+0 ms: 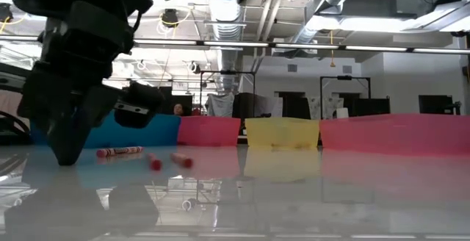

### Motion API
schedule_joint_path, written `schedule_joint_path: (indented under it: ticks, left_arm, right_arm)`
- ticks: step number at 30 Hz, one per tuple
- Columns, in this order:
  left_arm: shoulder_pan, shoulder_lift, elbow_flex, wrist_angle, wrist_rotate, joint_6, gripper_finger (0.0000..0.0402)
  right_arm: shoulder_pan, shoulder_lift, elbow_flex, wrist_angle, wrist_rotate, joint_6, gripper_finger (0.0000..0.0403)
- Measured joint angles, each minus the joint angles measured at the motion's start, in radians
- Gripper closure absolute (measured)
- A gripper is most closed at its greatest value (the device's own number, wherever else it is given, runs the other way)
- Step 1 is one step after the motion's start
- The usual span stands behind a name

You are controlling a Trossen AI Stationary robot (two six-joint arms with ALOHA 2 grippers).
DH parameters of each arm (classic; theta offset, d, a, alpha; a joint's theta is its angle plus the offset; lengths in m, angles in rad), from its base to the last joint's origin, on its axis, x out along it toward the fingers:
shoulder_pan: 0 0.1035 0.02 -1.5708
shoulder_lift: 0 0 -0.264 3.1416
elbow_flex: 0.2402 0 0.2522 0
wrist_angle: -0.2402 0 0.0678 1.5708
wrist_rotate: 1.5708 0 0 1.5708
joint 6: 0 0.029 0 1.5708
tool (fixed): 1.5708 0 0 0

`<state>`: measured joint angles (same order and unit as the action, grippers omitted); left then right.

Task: Sort crayons
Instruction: Put the red crayon into the yellow bin

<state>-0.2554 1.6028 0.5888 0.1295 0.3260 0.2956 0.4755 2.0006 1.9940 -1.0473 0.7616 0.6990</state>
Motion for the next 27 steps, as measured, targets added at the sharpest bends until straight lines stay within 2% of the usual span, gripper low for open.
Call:
schedule_joint_path:
  ticks: [5,9,16,21,27]
  left_arm:
    - [0.022,-0.01,0.03,-0.028,0.031,-0.049,0.0401]
    - [0.028,-0.084,0.078,-0.101,0.029,-0.104,0.0401]
    - [0.029,-0.335,0.166,-0.343,-0.013,-0.191,0.0401]
    - [0.013,-0.562,0.178,-0.419,-0.03,-0.35,0.0401]
    - [-0.04,-0.8,0.179,-0.458,-0.078,-0.421,0.0394]
  right_arm:
    - [0.0,0.0,-0.074,-0.204,-0.001,0.332,0.0301]
    - [-0.001,0.001,-0.154,-0.214,-0.037,0.452,0.0301]
    - [-0.008,0.001,-0.276,-0.061,-0.048,0.428,0.0301]
    - [-0.028,0.001,-0.353,0.064,-0.064,0.343,0.0297]
    - [-0.086,0.0,-0.434,0.113,-0.153,0.307,0.0254]
